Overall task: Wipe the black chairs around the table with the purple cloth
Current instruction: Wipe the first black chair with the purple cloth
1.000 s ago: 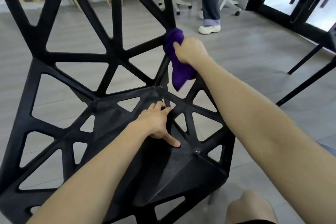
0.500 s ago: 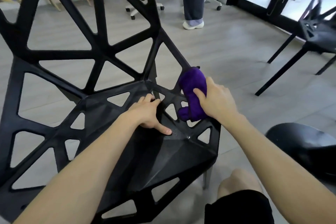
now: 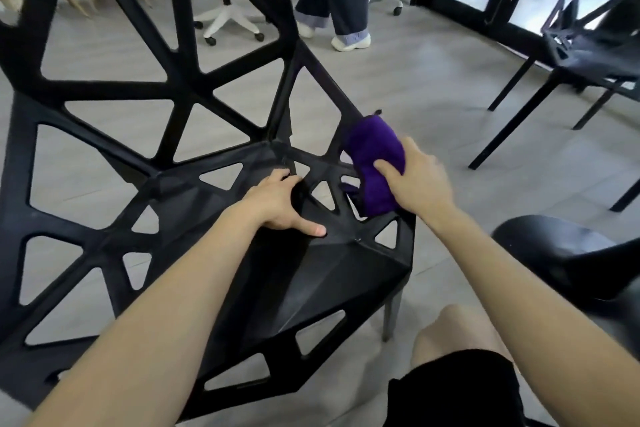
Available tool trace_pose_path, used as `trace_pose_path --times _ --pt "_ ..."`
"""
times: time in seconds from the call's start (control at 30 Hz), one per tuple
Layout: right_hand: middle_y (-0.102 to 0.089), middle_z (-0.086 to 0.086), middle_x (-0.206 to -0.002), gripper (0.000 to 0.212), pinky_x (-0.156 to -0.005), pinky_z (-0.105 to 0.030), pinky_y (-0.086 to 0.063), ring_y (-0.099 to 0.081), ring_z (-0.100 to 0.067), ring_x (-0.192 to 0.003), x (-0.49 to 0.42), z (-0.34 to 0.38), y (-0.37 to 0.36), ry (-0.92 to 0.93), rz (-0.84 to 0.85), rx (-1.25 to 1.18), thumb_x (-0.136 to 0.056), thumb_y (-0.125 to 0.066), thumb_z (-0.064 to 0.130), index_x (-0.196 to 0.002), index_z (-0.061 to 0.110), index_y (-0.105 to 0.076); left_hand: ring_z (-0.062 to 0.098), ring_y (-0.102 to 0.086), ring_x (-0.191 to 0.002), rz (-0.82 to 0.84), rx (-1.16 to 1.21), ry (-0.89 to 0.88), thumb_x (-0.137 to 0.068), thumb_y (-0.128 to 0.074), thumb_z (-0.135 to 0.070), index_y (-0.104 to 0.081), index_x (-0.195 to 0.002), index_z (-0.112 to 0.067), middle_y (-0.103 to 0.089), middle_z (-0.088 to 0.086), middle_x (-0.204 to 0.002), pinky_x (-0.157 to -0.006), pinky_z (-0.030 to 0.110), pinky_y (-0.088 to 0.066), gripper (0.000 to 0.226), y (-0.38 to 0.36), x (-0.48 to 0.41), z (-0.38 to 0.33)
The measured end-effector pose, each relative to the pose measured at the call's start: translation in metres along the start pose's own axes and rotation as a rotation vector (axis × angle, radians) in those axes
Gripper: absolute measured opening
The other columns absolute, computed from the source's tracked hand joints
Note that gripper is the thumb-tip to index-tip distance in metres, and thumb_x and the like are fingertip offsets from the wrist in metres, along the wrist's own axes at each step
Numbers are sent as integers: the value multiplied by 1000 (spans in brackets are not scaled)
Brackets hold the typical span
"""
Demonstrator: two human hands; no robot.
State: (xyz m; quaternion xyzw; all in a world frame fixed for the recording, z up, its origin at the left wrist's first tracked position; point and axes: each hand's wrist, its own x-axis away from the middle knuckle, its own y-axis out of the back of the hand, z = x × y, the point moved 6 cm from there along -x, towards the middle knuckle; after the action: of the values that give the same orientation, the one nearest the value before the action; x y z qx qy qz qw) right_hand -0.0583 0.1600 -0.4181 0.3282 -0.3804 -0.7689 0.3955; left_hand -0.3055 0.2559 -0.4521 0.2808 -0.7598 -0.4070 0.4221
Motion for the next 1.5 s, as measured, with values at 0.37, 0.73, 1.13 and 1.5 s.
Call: trace_pose_path --times 0.37,0.73,1.13,1.5 --pt "-63 -15 -139 43 -101 -52 -48 -60 -39 -123 -23 166 15 740 -387 348 -94 -61 11 -137 15 -66 34 -53 -136 -227 -259 128 -52 -51 -111 -54 -143 -14 -55 11 -145 -109 50 -48 133 0 49 18" --pt "-37 -6 -172 57 -133 -46 -17 -30 -27 -161 33 109 -98 677 293 579 -111 -34 41 -164 24 -43 26 -41 -151 -72 -270 114 -55 -63 -104 -51 -154 -17 -43 5 -163 -117 47 -45 132 9 60 87" --pt "-67 -19 -140 64 -121 -52 -37 -59 -39 -136 29 105 -84 708 195 727 -92 -39 35 -144 7 -64 31 -42 -147 -44 -322 118 -59 -64 -102 -54 -147 -15 -41 9 -160 -110 48 -47 124 13 57 79" --pt "-61 -14 -150 61 -131 -46 -22 -50 -33 -145 -4 121 -96 607 338 724 -93 -41 38 -146 14 -62 29 -32 -157 -40 -162 175 -54 -65 -103 -35 -163 -15 -24 6 -172 -120 52 -42 143 3 56 90"
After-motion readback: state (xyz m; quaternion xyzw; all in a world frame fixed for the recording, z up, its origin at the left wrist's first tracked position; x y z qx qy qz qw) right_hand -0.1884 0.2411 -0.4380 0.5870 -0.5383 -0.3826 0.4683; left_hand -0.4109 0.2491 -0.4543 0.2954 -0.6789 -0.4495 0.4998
